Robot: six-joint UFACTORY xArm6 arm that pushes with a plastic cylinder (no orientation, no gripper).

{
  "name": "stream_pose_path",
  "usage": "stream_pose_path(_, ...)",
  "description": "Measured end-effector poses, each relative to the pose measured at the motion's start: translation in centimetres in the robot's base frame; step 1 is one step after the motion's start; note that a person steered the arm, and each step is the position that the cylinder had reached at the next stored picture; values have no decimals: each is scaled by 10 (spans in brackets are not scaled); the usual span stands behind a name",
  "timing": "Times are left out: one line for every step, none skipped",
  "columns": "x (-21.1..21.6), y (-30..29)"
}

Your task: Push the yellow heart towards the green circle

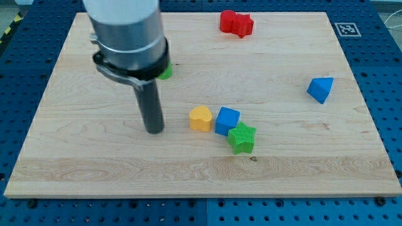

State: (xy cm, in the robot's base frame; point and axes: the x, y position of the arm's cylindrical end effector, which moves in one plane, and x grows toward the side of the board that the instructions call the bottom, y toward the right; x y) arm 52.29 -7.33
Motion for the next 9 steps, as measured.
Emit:
stream_pose_path(12, 45)
stream_pose_path(5, 73)
stream_pose_path(-11, 86)
stream_pose_path(-23, 86)
stream_pose_path(-34, 74)
stream_pose_path(-49, 65)
stream_pose_path(-51, 55)
stream_pose_path(-60, 49)
stream_pose_path(-73, 47)
